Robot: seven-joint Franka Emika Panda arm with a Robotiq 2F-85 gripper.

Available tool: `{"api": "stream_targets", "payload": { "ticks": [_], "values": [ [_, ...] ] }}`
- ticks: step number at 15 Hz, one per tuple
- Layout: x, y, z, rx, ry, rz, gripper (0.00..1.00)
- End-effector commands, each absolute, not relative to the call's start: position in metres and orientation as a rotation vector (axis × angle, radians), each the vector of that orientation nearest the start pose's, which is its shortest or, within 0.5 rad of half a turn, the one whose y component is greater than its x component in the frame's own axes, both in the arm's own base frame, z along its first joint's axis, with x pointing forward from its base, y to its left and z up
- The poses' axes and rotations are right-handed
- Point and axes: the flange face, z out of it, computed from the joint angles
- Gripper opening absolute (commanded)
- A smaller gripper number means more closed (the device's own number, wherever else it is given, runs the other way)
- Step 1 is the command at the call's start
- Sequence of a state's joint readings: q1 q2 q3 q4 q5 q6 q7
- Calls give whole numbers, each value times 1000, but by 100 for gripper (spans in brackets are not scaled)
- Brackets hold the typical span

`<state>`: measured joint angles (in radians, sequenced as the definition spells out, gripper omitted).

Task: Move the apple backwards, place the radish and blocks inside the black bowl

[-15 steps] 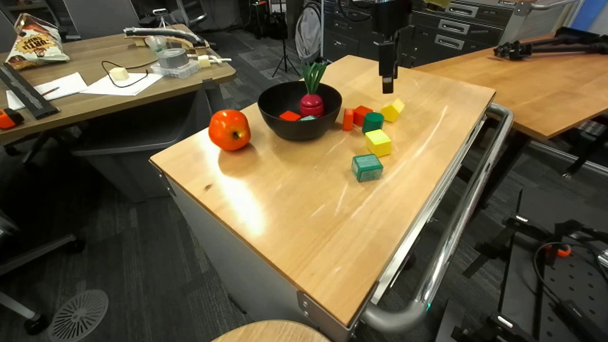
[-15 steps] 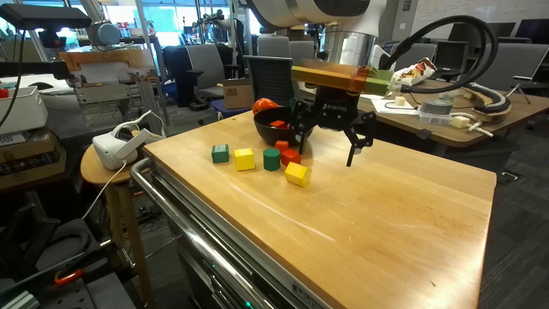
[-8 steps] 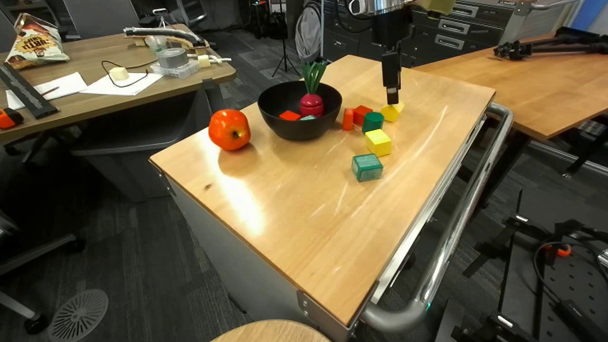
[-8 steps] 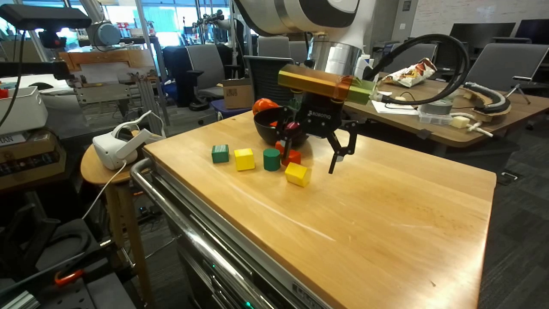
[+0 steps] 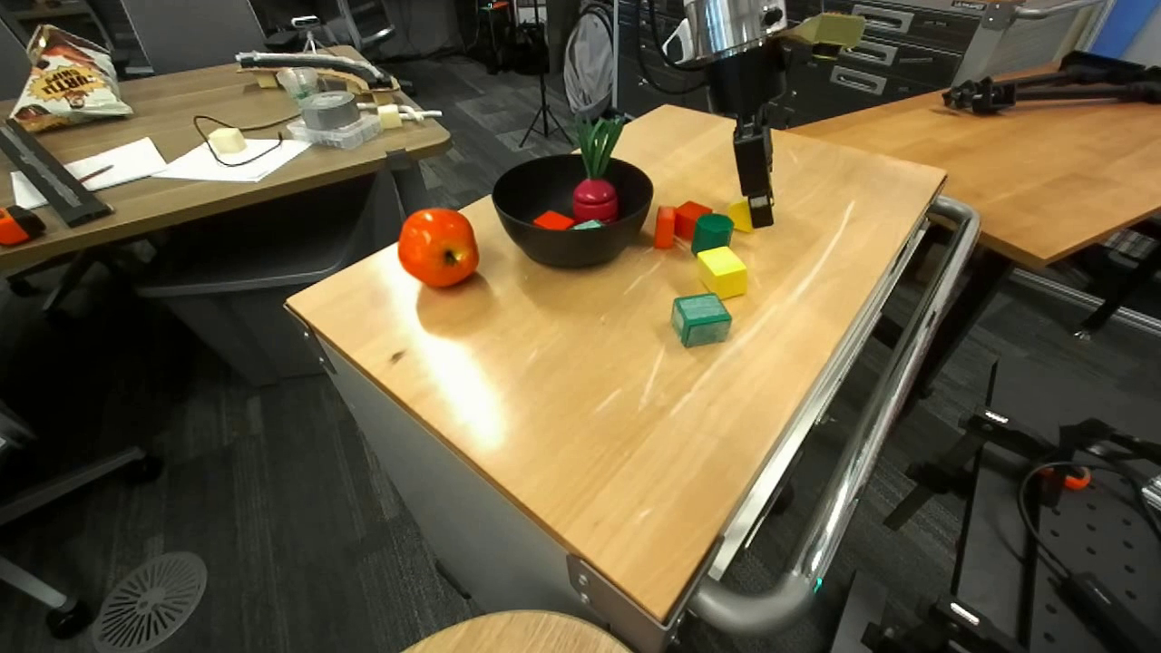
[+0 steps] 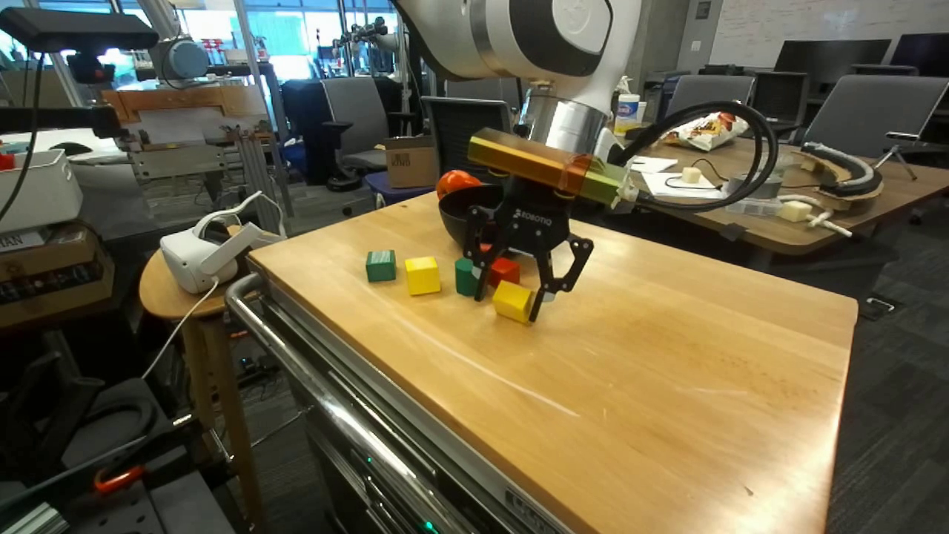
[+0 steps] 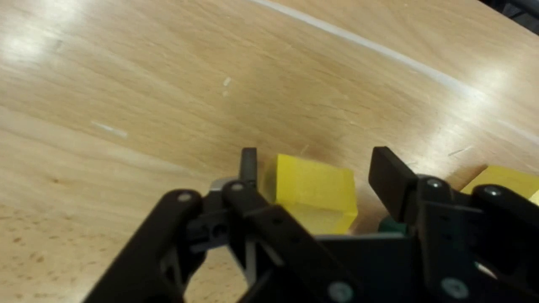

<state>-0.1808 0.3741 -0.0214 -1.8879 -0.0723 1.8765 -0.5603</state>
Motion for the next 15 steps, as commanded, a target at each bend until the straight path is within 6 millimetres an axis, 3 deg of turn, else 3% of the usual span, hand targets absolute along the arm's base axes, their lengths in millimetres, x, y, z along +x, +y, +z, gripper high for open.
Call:
{"api": "stream_targets", "payload": {
  "ticks": [1,3,6,9,11,15],
  "values": [
    [577,-117,289,-2960,-595,583,38],
    [577,-117,294,-2967,-588,560,25],
    [574,-119,316,-3006,-572,437,25],
    [561,-112,363,-3061,-603,198,25],
    [554,-97,395,-3105,-647,60,25],
    [569,-49,445,-3148,-733,-253,25]
  ]
}}
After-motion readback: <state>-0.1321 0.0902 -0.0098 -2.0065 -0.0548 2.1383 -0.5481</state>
